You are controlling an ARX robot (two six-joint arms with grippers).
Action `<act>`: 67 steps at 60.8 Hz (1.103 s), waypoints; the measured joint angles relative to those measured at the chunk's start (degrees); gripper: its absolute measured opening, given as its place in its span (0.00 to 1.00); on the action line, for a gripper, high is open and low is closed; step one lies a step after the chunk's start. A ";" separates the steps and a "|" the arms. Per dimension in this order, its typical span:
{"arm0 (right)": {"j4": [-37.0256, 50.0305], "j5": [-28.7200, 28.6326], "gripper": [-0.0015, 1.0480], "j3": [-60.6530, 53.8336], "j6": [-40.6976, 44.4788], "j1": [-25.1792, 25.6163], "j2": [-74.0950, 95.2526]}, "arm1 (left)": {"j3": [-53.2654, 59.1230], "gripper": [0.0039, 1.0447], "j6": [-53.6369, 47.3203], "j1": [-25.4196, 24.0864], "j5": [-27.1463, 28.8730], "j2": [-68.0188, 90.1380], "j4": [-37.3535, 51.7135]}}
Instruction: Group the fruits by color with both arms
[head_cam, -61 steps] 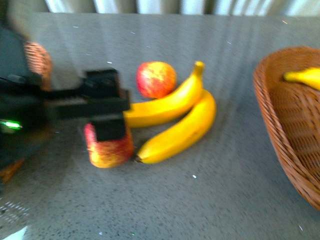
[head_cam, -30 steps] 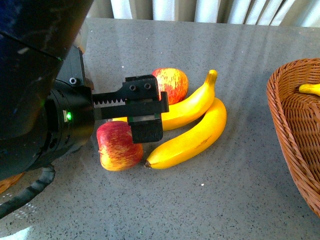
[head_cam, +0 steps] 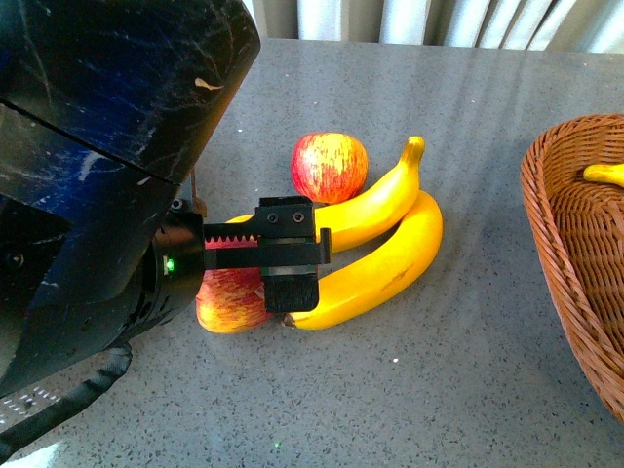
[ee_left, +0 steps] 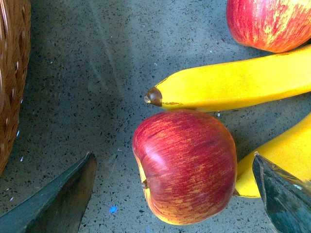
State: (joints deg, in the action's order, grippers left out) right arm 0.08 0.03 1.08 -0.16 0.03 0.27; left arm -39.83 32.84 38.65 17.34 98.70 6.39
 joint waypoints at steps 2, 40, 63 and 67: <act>0.00 -0.02 0.91 0.00 0.02 0.00 0.00 | -0.04 0.91 -0.02 0.00 -0.04 0.13 0.04; 0.00 0.00 0.91 0.00 0.02 0.00 0.00 | -1.70 0.87 0.02 0.74 -0.63 5.55 0.74; 0.00 0.00 0.91 0.00 0.02 0.00 0.00 | -1.31 0.53 1.55 0.48 -1.46 2.78 0.09; 0.00 0.00 0.91 0.00 0.02 0.00 0.00 | -1.03 0.52 1.55 0.17 -1.33 0.61 -0.31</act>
State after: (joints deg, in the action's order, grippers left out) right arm 0.08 0.03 1.08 -0.14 0.03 0.27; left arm -40.86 34.39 38.83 16.01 99.31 6.09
